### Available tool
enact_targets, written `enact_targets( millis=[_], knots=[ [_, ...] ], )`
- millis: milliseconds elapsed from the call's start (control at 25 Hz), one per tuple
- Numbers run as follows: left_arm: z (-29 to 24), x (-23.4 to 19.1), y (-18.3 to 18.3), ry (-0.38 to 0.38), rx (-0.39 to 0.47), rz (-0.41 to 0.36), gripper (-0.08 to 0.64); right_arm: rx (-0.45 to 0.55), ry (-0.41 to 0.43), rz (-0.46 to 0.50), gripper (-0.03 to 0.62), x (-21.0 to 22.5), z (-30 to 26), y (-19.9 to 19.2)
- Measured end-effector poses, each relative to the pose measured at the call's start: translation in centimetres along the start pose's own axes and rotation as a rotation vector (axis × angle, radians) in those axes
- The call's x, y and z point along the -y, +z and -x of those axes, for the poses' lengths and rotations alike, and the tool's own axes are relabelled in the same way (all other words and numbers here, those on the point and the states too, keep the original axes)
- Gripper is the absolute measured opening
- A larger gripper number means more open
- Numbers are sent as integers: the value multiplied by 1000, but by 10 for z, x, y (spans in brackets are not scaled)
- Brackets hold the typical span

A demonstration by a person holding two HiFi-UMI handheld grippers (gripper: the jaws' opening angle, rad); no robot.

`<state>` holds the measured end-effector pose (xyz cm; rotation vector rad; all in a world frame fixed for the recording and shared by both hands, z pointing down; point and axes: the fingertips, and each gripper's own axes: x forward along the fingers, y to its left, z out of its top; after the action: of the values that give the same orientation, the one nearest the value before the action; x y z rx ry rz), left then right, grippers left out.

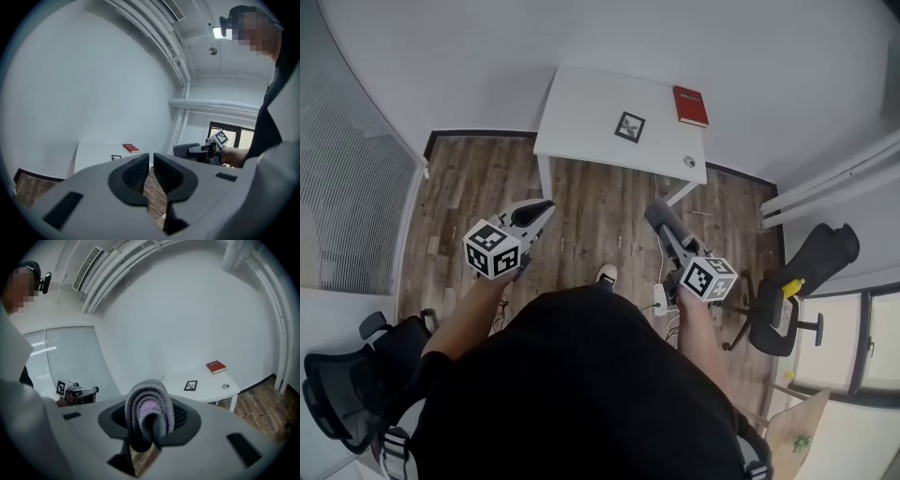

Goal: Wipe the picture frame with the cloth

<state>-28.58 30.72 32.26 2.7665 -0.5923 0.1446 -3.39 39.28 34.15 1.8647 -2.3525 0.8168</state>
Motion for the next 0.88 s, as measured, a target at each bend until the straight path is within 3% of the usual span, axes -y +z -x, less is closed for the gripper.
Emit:
enact_targets(
  millis=[880],
  knots=[
    [-104, -43, 2, 50, -84, 29, 37, -100, 63, -37, 121, 89, -80, 17]
  ],
)
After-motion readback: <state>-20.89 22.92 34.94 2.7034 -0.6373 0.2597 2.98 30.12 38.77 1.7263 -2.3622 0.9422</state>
